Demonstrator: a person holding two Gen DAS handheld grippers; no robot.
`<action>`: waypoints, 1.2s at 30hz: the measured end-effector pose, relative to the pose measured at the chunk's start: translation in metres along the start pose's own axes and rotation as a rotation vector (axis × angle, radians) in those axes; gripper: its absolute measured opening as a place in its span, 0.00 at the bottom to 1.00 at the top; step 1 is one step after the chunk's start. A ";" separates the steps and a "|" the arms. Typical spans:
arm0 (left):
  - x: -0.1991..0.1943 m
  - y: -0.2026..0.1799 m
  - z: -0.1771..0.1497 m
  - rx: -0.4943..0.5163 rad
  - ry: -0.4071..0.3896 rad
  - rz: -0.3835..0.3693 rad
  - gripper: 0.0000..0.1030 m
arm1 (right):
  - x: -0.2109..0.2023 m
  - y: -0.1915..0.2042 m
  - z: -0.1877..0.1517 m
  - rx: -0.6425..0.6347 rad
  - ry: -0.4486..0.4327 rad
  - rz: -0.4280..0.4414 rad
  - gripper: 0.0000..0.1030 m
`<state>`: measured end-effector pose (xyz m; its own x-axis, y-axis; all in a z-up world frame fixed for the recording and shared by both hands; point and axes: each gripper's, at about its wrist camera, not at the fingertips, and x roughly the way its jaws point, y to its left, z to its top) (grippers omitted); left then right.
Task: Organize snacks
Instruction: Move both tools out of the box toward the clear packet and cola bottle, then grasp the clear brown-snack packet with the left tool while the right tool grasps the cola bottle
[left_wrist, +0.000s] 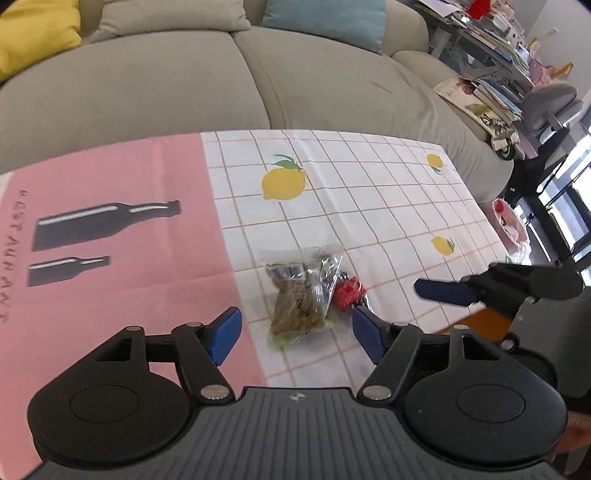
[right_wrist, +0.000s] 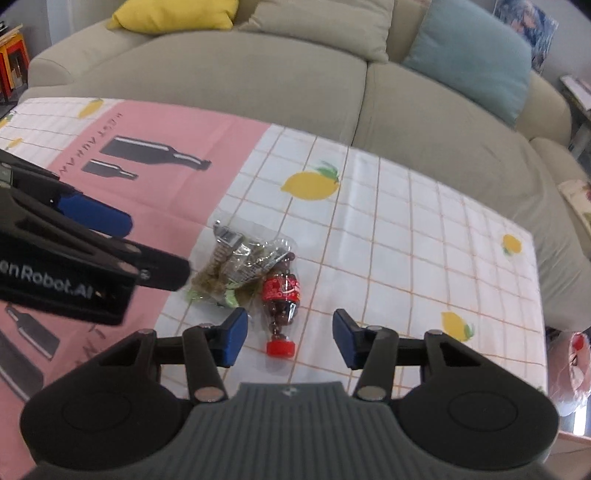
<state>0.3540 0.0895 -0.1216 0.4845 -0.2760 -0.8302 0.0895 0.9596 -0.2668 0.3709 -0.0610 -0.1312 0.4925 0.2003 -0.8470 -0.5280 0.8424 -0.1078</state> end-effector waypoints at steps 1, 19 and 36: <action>0.007 -0.001 0.001 -0.001 0.007 0.000 0.79 | 0.006 -0.002 0.001 0.012 0.014 0.003 0.49; 0.066 0.000 0.010 -0.056 0.031 0.004 0.56 | 0.052 -0.008 0.013 0.064 0.114 0.021 0.49; 0.033 0.040 -0.008 -0.064 0.084 0.101 0.44 | 0.053 0.003 0.017 0.014 0.078 0.099 0.51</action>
<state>0.3663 0.1186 -0.1638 0.4130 -0.1846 -0.8918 -0.0133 0.9779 -0.2085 0.4073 -0.0393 -0.1675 0.3833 0.2436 -0.8909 -0.5612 0.8276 -0.0152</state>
